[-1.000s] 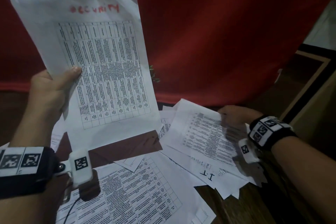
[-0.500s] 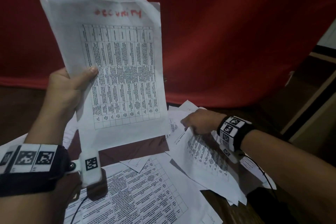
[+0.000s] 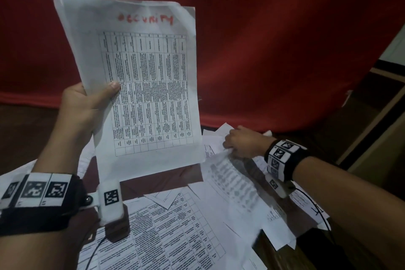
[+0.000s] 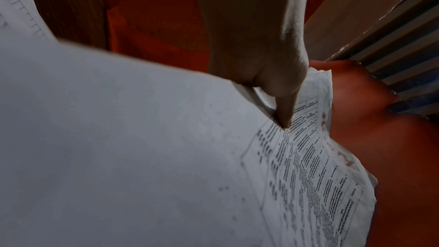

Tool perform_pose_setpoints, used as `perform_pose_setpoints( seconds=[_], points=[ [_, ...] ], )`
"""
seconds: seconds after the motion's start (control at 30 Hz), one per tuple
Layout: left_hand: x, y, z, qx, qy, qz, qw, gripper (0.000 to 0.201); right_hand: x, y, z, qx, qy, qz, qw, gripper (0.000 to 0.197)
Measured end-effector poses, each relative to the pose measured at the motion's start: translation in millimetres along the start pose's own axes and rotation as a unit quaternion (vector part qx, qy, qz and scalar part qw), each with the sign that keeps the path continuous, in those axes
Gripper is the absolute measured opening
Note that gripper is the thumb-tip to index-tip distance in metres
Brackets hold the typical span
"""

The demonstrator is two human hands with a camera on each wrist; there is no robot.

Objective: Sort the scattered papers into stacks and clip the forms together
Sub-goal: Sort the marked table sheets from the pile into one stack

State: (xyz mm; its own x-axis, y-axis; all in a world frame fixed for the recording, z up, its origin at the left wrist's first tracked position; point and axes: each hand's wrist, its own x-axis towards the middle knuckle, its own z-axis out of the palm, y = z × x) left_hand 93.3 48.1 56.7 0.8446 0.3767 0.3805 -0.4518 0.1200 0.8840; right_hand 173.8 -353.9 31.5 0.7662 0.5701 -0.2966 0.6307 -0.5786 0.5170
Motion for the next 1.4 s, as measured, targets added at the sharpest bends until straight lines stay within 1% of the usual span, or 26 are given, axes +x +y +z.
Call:
perform_pose_setpoints(
  seconds=[0.1,0.17,0.23,0.3,0.33,0.37,0.4,0.43,0.5,0.53,0.57,0.6,0.67,0.73,0.77,0.87,0.93,0.97,1.03,1.13,1.2,1.27,1.3,1.4],
  points=[
    [1.3,-1.4,-0.3,0.003,0.006,0.003,1.0,0.009,-22.0,17.1,-24.2,0.125,0.032,0.094,0.987,0.017],
    [1.5,-0.6,-1.1,0.001,0.011,0.004,1.0,0.006,-41.8,31.4,-40.4,0.176,0.054,0.141,0.973,0.018],
    [0.9,-0.2,-2.3,-0.006,0.01,-0.001,1.0,0.008,-61.5,48.4,-49.6,0.201,0.103,0.172,0.959,0.018],
    [-1.6,4.2,-0.4,-0.024,0.013,-0.005,1.0,0.007,-81.8,63.1,-54.3,0.245,0.17,0.209,0.931,0.016],
    [-3.6,7.9,2.2,-0.039,0.018,-0.005,0.999,0.007,-91.3,68.7,-55.6,0.292,0.209,0.225,0.906,0.013],
    [-5.4,11.6,6.1,-0.055,0.023,-0.003,0.998,0.008,-101.2,72.1,-57.6,0.35,0.251,0.236,0.871,0.01],
    [-7.9,15.2,10.6,-0.072,0.027,-0.002,0.997,0.01,-109.8,73.7,-58.2,0.41,0.289,0.243,0.83,0.006],
    [-11.0,18.7,16.1,-0.084,0.024,-0.001,0.996,0.012,-117.9,72.0,-60.3,0.466,0.329,0.239,0.786,0.007],
    [-19.9,23.9,30.4,-0.078,-0.002,-0.007,0.997,0.017,-129.7,63.1,-63.9,0.568,0.383,0.215,0.696,0.02],
    [-25.1,24.4,38.5,-0.056,-0.022,-0.015,0.998,0.015,-133.1,56.8,-65.3,0.615,0.393,0.201,0.654,0.026],
    [-30.4,23.8,47.0,-0.029,-0.041,-0.026,0.998,0.009,-135.0,51.0,-65.9,0.65,0.397,0.189,0.619,0.028],
    [-36.1,23.0,56.2,-0.007,-0.057,-0.036,0.998,0.007,-136.3,44.5,-67.5,0.676,0.401,0.179,0.591,0.03],
    [-46.1,20.3,76.3,0.018,-0.078,-0.051,0.995,0.015,-135.8,32.6,-70.3,0.715,0.412,0.162,0.541,0.032],
    [-53.7,20.4,97.1,0.006,-0.094,-0.059,0.994,0.023,-131.5,20.7,-72.1,0.745,0.418,0.149,0.498,0.034],
    [-56.2,21.3,106.1,-0.004,-0.102,-0.06,0.993,0.026,-127.9,15.0,-72.2,0.759,0.415,0.144,0.481,0.035],
    [-55.9,20.3,124.1,0.004,-0.12,-0.063,0.991,0.032,-117.3,-0.1,-71.6,0.783,0.405,0.132,0.454,0.04],
    [-52.5,18.3,129.2,0.008,-0.115,-0.056,0.992,0.029,-113.8,-6.7,-70.5,0.791,0.406,0.129,0.44,0.046],
    [-50.8,17.4,130.7,0.006,-0.106,-0.051,0.993,0.025,-114.0,-9.4,-70.0,0.79,0.408,0.132,0.438,0.046],
    [-47.5,14.9,131.3,0.011,-0.086,-0.041,0.995,0.018,-114.4,-13.2,-67.9,0.792,0.405,0.142,0.434,0.039],
    [-46.8,13.8,130.4,0.012,-0.063,-0.024,0.998,0.013,-115.5,-16.6,-62.4,0.815,0.403,0.136,0.394,0.026],
    [-46.3,12.7,128.2,0.013,-0.056,-0.022,0.998,0.012,-116.9,-17.9,-59.7,0.819,0.403,0.131,0.386,0.015],
    [-46.4,11.9,127.8,0.019,-0.053,-0.02,0.998,0.01,-118.2,-18.4,-57.2,0.819,0.408,0.137,0.379,0.016],
    [-45.8,10.9,127.2,0.021,-0.049,-0.017,0.998,0.009,-119.0,-18.2,-56.2,0.82,0.411,0.144,0.37,0.019],
    [-42.2,9.4,123.6,0.013,-0.029,-0.014,0.999,0.006,-122.6,-14.2,-54.1,0.829,0.421,0.157,0.334,0.018]
  ],
)
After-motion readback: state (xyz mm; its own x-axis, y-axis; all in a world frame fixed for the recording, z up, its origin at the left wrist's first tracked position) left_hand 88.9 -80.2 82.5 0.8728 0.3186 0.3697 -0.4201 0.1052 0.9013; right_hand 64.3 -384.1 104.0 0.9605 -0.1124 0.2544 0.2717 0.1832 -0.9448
